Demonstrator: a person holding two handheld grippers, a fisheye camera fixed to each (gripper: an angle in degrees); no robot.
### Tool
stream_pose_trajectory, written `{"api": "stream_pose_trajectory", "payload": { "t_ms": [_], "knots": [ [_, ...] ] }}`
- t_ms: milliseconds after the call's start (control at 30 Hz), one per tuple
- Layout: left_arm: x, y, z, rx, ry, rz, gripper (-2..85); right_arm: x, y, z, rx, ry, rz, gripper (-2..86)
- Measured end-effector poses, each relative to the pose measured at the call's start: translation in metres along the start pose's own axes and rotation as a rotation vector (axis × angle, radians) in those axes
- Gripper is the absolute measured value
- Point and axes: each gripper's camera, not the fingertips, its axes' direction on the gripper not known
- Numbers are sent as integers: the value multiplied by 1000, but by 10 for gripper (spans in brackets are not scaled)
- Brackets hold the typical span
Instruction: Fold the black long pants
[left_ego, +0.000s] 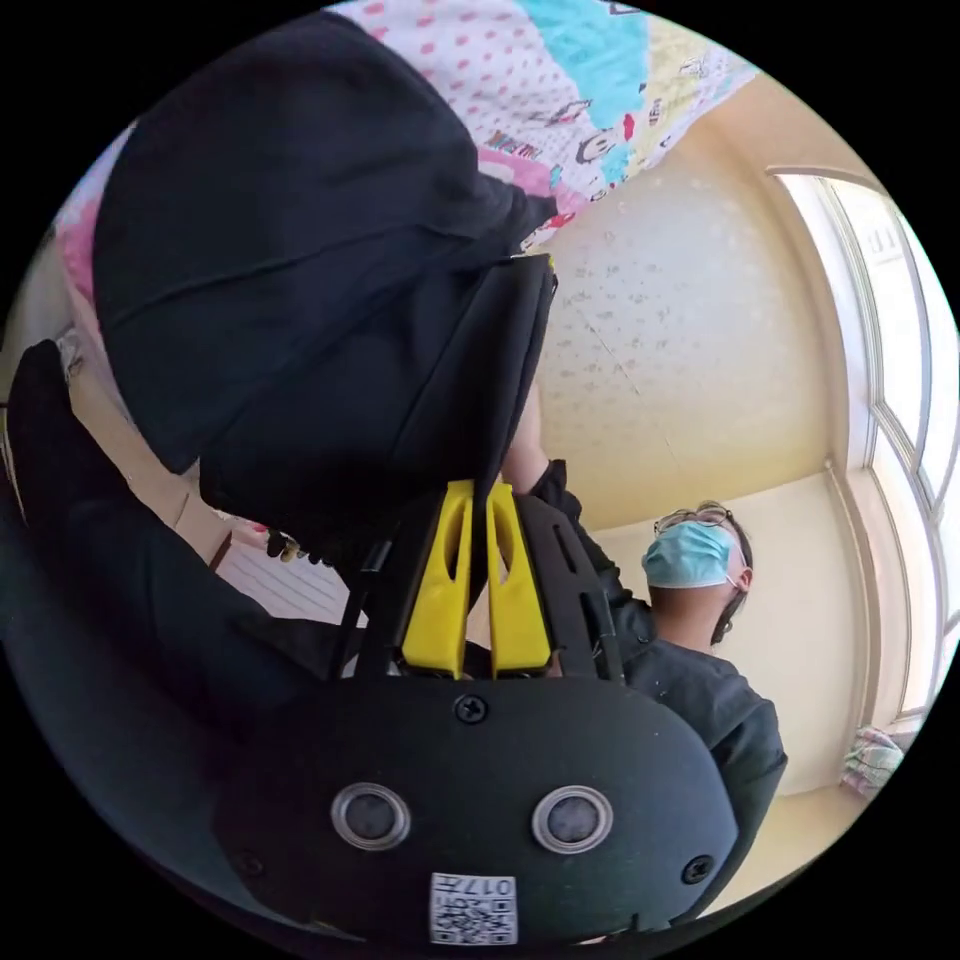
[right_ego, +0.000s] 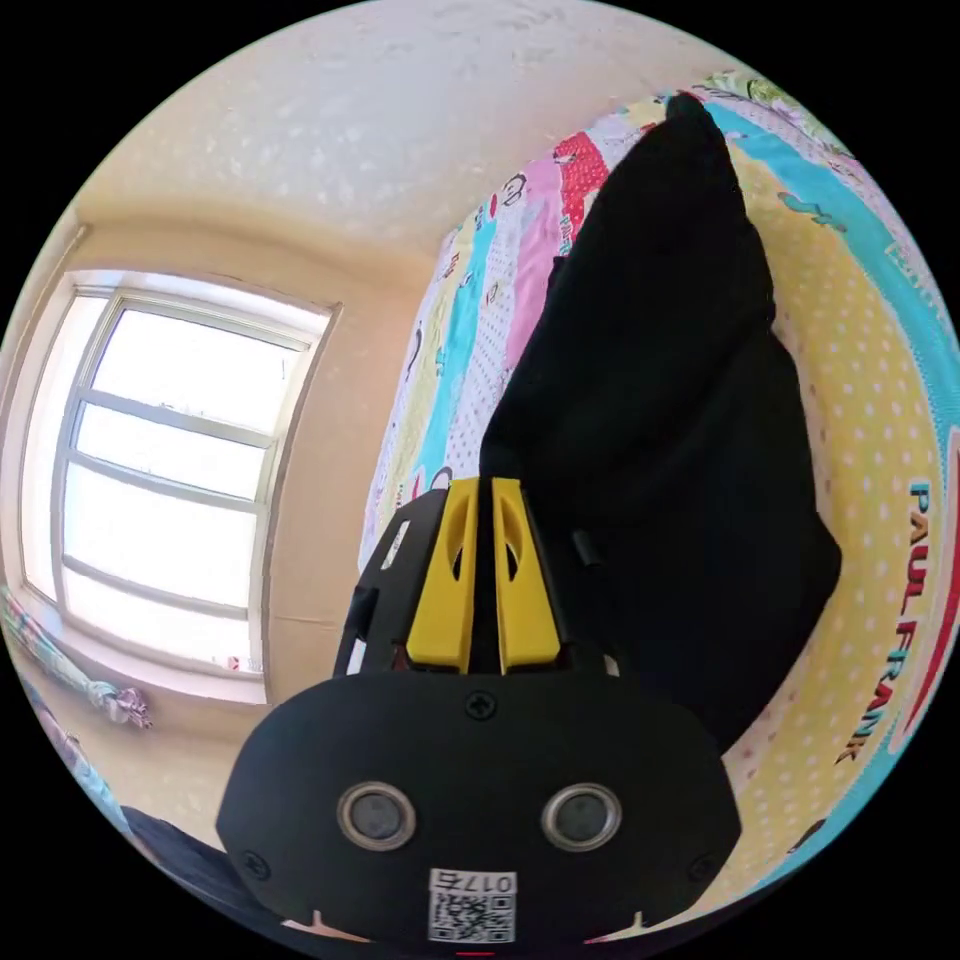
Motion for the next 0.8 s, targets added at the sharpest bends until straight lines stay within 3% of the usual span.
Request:
{"api": "stream_pose_trajectory", "payload": {
  "t_ms": [133,200,367,433,533,633,700,800],
  "knots": [
    [11,-22,-62,107,-178,-54,-1,-7,27,34,-7,-134,-14,79],
    [23,-28,-75,92,-284,-31,3,-21,68,31,-111,-167,-127,84],
    [52,-38,-70,-40,-492,19,23,-16,198,-13,-261,126,-207,88],
    [65,-41,-67,-47,-821,21,60,-2,249,-33,-257,211,-158,93],
    [103,-45,-50,-51,-1041,232,100,24,320,-46,-267,228,7,115],
    [132,-58,-14,-74,-1093,470,134,40,369,-40,-229,70,120,126],
    [127,-75,15,-144,-1114,520,139,40,391,-26,-246,-60,157,120],
    [74,-98,65,-376,-1206,453,131,25,411,-5,-401,-14,130,70]
  ]
}}
